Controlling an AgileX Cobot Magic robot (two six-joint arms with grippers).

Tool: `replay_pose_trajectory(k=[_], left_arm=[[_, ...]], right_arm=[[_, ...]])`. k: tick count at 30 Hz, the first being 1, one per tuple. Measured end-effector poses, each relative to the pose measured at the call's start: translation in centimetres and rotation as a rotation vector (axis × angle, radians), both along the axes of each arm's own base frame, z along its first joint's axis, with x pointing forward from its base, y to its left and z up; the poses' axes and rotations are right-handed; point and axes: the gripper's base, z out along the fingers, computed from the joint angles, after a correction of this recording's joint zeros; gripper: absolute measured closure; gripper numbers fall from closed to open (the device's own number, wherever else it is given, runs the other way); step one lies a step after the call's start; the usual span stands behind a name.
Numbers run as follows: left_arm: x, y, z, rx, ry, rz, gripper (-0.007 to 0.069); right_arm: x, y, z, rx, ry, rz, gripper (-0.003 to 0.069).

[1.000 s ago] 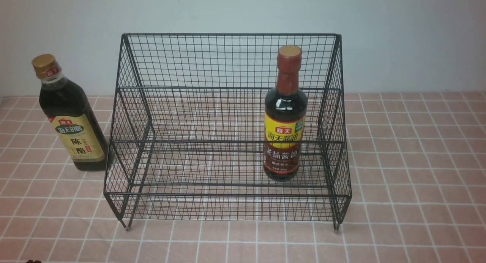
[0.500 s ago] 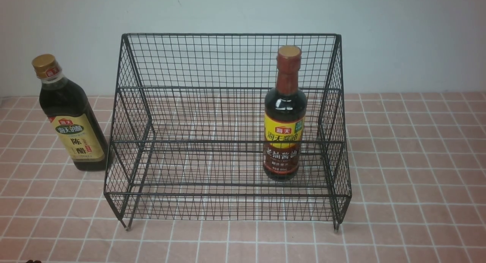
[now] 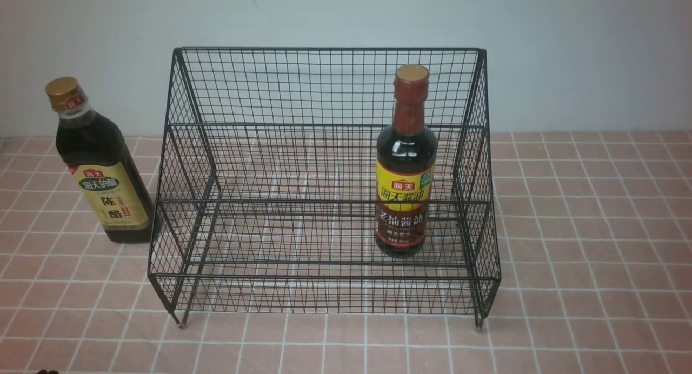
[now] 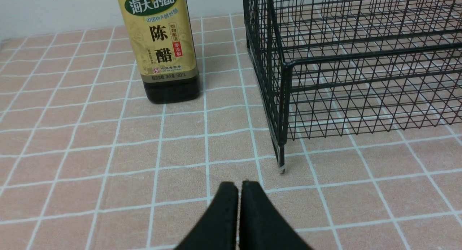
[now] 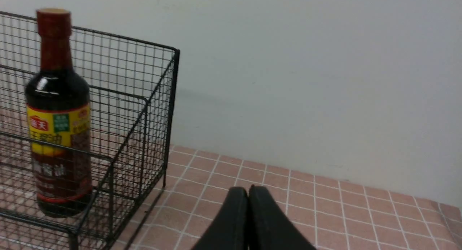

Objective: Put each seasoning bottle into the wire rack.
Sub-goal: Use the left arm to grab the condiment bottle closest to it

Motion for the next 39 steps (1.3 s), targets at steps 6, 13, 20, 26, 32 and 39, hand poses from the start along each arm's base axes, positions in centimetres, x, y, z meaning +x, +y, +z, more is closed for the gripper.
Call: replay_pose_trajectory(k=[6, 13, 20, 26, 32, 39], left_arm=[[0.0, 0.0, 0.0, 0.0, 0.0, 0.0, 0.0631], [0.0, 0.0, 0.0, 0.0, 0.0, 0.0, 0.0631], [0.0, 0.0, 0.0, 0.0, 0.0, 0.0, 0.0631], [0.0, 0.0, 0.0, 0.0, 0.0, 0.0, 0.0631], [0.0, 0.0, 0.0, 0.0, 0.0, 0.0, 0.0631], [0.0, 0.0, 0.0, 0.0, 0.0, 0.0, 0.0631]], right_arm=[[1.6, -0.5, -7.3, 0.019, 0.035, -0.06, 0.0673], [1.4, -0.3, -9.3, 0.061, 0.13, -0.043, 0.0673], [1.4, -0.3, -9.4, 0.137, 0.151, -0.049, 0.0673], [1.3, -0.4, -9.4, 0.166, 0.159, -0.059, 0.0673], [1.3, -0.7, -9.5, 0.171, 0.166, -0.097, 0.0673], [1.3, -0.7, -9.5, 0.168, 0.166, -0.101, 0.0673]])
